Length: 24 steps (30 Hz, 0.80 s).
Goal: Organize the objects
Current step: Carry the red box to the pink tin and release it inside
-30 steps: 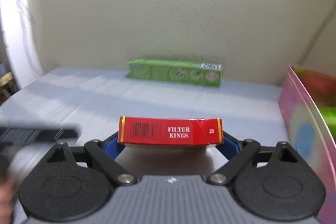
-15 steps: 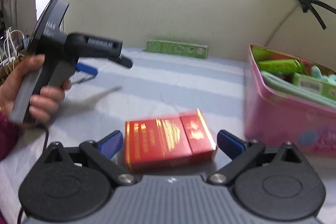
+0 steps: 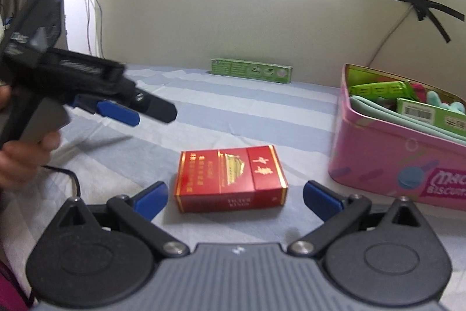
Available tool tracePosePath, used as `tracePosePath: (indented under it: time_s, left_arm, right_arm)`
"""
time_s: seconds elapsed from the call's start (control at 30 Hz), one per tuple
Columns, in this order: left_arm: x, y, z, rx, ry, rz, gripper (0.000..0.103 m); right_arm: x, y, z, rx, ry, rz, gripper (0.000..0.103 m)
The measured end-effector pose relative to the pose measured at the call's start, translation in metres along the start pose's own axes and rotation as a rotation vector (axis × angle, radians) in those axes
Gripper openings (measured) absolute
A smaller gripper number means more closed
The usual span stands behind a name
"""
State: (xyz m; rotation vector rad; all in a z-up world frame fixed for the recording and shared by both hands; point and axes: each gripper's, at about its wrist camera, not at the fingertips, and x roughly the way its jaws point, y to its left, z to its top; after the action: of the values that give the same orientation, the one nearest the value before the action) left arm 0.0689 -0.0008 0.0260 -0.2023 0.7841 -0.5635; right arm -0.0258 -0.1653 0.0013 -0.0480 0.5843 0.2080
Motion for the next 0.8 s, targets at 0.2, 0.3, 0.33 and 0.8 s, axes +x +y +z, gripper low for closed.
tracePosePath:
  time_s: [0.2,0.3,0.33,0.8]
  left_arm:
    - [0.022,-0.023,-0.011,0.039,0.089,-0.016,0.096]
    - [0.032,-0.036,-0.014,0.095,0.083,0.026,0.095]
    - [0.034,-0.039,-0.013,0.106,0.081,0.027,0.093]
    - [0.043,-0.124,0.049,0.232,0.0,-0.159,0.084]
  right_arm:
    - [0.019,0.004,0.002,-0.034,0.076,-0.015,0.103]
    - [0.025,-0.002,0.002,-0.004,0.088,0.012,0.098]
    - [0.023,-0.003,0.002,-0.001,0.076,0.016,0.092]
    - [-0.044,-0.043,0.025,0.001,-0.237,-0.144,0.092]
